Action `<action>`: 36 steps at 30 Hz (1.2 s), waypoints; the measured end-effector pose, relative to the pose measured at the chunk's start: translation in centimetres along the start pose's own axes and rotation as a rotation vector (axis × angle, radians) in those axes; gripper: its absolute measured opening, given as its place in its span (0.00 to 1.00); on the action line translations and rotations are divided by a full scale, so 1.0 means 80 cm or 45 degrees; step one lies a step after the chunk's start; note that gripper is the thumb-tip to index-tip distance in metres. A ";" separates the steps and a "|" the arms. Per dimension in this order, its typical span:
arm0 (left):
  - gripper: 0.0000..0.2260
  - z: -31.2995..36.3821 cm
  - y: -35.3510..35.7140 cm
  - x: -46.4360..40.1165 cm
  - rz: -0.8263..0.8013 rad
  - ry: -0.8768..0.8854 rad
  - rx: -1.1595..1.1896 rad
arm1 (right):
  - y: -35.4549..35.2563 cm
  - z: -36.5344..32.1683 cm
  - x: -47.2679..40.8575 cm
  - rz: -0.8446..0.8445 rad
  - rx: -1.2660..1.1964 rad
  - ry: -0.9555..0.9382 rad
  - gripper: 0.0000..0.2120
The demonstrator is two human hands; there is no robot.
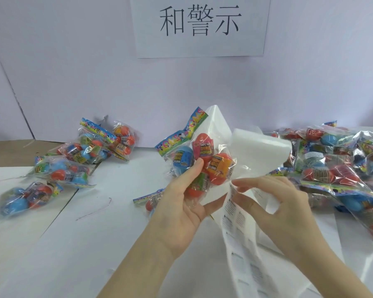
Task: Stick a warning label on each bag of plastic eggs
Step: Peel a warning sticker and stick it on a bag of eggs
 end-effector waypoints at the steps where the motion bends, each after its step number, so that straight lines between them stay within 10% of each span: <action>1: 0.20 -0.001 0.001 0.000 0.001 -0.011 -0.007 | 0.001 0.001 0.000 -0.018 0.017 -0.012 0.18; 15: 0.27 0.004 0.006 0.002 -0.054 -0.012 -0.097 | 0.007 -0.014 0.008 0.115 0.301 -0.456 0.08; 36: 0.29 0.002 -0.002 -0.002 0.027 0.023 -0.181 | 0.000 -0.016 0.015 0.318 0.266 -0.457 0.07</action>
Point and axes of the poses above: each hand's wrist, its own x-axis away from the middle knuckle, its own y-axis out of the palm, z = x × y, the point moved 7 cm from there along -x, towards the middle knuckle, and after that the axes turned 1 degree about z, right-handed, at the moved point
